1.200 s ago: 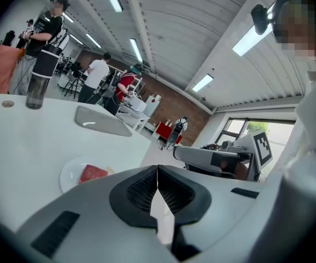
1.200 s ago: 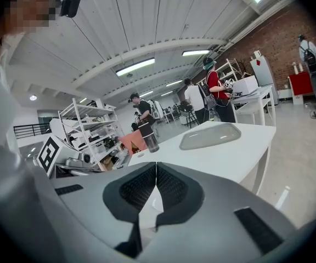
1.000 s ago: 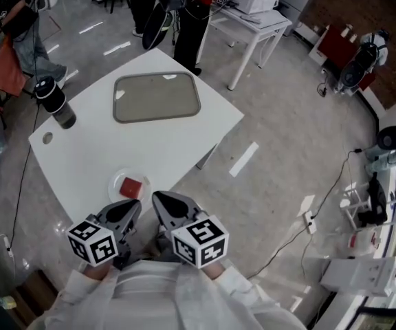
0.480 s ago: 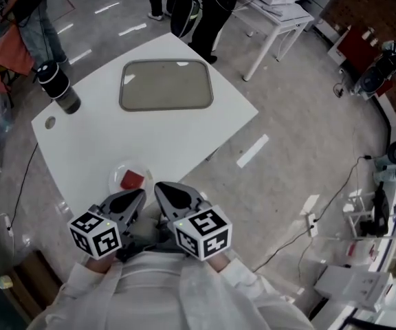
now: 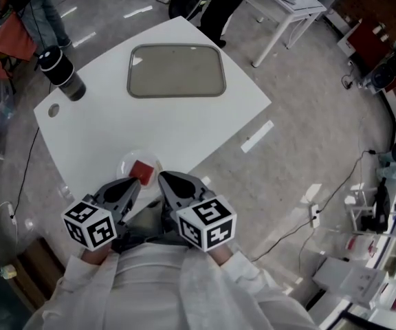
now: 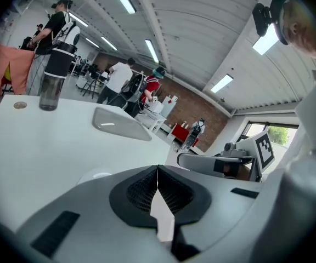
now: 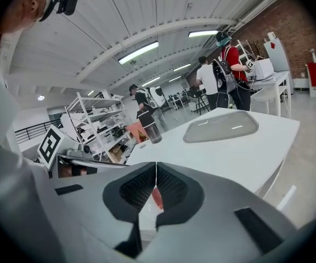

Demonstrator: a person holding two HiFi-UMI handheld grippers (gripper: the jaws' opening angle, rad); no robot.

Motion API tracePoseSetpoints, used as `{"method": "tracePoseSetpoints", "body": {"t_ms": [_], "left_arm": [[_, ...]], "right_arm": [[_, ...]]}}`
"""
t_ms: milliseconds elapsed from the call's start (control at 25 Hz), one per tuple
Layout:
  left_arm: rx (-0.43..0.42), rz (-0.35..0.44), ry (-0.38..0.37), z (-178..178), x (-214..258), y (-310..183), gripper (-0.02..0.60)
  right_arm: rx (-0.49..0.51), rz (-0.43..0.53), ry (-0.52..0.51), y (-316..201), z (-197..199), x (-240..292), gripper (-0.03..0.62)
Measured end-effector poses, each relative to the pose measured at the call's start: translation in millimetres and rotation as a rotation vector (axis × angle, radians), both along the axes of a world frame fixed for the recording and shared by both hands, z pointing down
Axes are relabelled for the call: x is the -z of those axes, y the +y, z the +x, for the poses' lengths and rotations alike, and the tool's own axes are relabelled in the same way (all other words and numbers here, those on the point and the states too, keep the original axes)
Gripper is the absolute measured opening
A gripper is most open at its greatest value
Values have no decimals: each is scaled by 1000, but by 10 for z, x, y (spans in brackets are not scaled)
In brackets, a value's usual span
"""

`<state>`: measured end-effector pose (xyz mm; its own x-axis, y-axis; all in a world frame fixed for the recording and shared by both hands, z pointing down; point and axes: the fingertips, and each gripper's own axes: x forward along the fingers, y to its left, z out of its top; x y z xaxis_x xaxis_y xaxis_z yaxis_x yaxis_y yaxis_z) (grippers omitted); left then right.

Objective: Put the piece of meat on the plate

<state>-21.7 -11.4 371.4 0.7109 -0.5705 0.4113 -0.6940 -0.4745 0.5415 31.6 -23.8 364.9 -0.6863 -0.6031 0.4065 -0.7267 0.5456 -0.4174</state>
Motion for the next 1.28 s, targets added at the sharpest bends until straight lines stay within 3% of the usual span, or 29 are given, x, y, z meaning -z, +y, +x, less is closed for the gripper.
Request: {"method": "tracePoseSetpoints", "body": {"t_ms": [840, 1280], "left_arm": [[51, -173, 4, -603, -488, -81, 11], [147, -231, -30, -873, -830, -137, 11]], "right_arm": [[-58, -128, 58, -62, -172, -425, 15], [-45, -209, 76, -74, -208, -776, 15]]}}
